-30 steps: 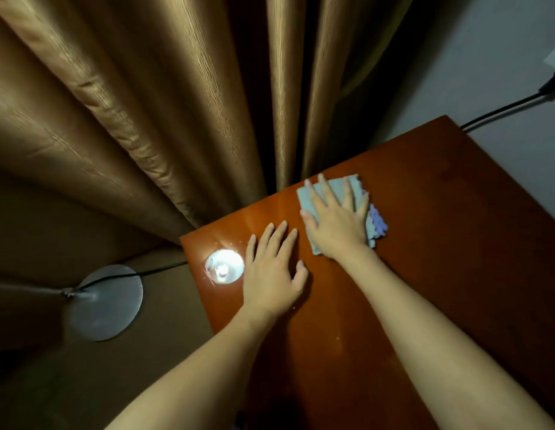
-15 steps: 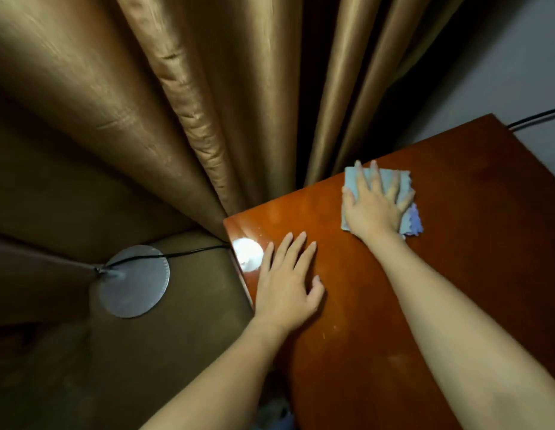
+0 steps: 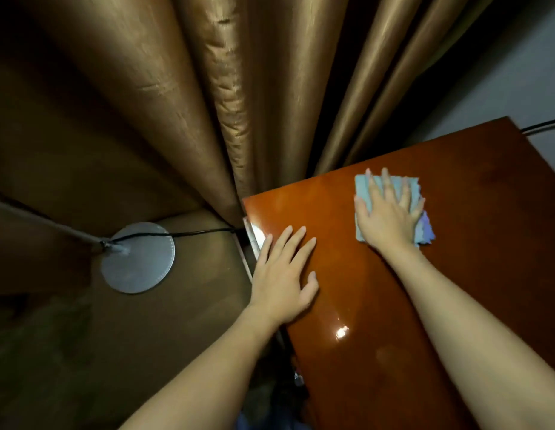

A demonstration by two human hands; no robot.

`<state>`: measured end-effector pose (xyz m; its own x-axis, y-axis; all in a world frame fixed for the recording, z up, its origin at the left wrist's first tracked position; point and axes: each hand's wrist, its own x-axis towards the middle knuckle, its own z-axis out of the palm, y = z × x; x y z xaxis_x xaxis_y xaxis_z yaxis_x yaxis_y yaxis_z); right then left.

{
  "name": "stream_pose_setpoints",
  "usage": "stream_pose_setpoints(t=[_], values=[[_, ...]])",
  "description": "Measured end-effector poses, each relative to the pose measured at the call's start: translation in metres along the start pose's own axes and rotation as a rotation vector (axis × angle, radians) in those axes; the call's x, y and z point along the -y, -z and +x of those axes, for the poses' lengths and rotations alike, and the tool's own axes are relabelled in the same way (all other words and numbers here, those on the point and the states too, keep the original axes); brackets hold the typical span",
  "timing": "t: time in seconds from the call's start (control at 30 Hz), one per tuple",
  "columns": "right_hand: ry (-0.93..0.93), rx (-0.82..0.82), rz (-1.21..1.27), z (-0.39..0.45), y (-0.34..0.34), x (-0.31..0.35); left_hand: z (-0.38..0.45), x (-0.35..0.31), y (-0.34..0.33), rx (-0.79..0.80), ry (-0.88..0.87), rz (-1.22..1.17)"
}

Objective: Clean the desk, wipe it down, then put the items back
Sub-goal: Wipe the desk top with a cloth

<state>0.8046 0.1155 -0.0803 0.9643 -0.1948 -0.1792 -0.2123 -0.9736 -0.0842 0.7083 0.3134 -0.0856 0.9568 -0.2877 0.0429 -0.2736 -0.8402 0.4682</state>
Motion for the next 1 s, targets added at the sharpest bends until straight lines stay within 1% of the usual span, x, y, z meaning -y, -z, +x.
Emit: stream_pose_setpoints(t=[0.03,0.07,0.13,0.23,0.3,0.4,0.43,0.47,0.53,0.6,0.63,0.67,0.73,0.83,0.9,0.93,1.0], values=[[-0.047,-0.014,0.029,0.008,0.000,0.016,-0.001,0.001,0.002,0.014,-0.008,-0.001],[-0.043,-0.022,0.043,0.014,0.000,0.033,-0.001,0.003,0.005,0.022,-0.019,0.004],[0.059,-0.006,0.036,0.012,-0.003,0.069,-0.002,0.014,0.016,0.023,-0.034,0.043],[0.275,0.007,-0.004,-0.020,-0.012,0.100,-0.007,0.040,0.037,0.039,0.020,0.127],[0.413,0.038,-0.033,-0.042,-0.013,0.092,-0.009,0.052,0.049,0.035,0.074,0.146],[0.568,0.067,-0.101,-0.055,-0.014,0.055,-0.008,0.061,0.060,0.020,0.127,0.134],[0.557,0.080,-0.108,-0.054,-0.011,0.046,-0.007,0.062,0.063,0.023,0.135,0.131],[0.496,0.090,-0.102,-0.050,-0.008,0.044,-0.008,0.063,0.065,0.029,0.146,0.126],[0.289,0.053,-0.062,-0.039,-0.005,0.060,-0.012,0.067,0.068,0.038,0.186,0.099],[0.099,0.029,0.007,-0.026,-0.006,0.094,-0.022,0.074,0.070,0.037,0.236,0.084],[0.065,0.022,0.030,-0.021,-0.006,0.111,-0.028,0.077,0.070,0.038,0.259,0.080],[0.080,0.020,0.037,-0.018,-0.008,0.127,-0.035,0.081,0.072,0.030,0.281,0.074],[0.196,0.029,0.026,-0.021,-0.013,0.152,-0.048,0.090,0.074,0.018,0.318,0.060],[0.454,0.004,-0.039,-0.052,-0.023,0.163,-0.060,0.096,0.076,0.032,0.362,0.076],[0.593,-0.012,-0.079,-0.081,-0.026,0.149,-0.059,0.091,0.076,0.018,0.384,0.069],[0.639,0.006,-0.105,-0.094,-0.027,0.135,-0.056,0.086,0.076,0.007,0.382,0.058],[0.676,0.048,-0.120,-0.112,-0.029,0.098,-0.048,0.073,0.075,-0.017,0.348,0.026]])
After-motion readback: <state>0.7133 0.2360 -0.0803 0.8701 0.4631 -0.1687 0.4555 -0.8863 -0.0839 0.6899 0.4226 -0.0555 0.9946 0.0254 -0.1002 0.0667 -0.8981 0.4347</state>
